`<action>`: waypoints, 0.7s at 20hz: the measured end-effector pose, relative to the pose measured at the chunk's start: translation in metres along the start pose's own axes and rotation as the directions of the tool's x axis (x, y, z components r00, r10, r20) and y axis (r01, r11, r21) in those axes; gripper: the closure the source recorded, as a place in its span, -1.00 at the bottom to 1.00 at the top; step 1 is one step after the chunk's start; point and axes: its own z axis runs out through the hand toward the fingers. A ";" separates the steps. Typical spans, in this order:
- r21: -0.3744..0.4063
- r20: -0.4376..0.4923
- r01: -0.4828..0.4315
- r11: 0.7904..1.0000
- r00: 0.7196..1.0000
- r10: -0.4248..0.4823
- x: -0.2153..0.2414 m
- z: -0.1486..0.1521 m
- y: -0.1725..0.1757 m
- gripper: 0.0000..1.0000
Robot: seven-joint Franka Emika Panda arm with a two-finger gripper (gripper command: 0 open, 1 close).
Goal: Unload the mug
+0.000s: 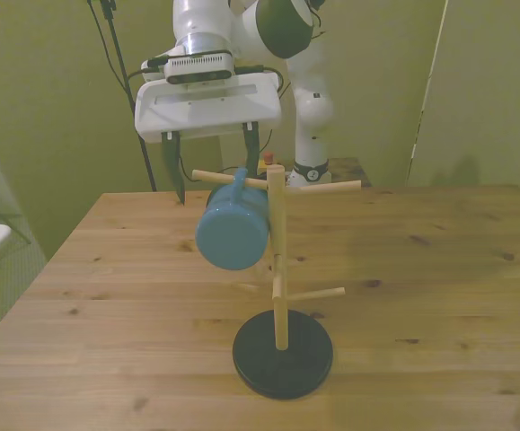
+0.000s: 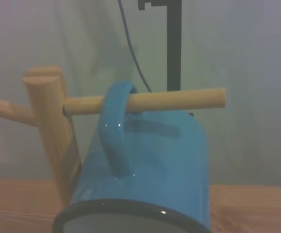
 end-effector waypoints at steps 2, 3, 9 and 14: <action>0.002 0.003 0.015 1.000 1.000 -0.016 0.005 0.009 0.003 -1.00; 0.005 0.002 0.024 1.000 1.000 -0.024 0.009 0.013 0.003 -1.00; 0.100 0.006 0.054 0.994 0.998 -0.055 0.031 0.038 0.002 -1.00; 0.159 0.017 0.113 0.981 0.993 -0.117 0.039 0.055 0.000 1.00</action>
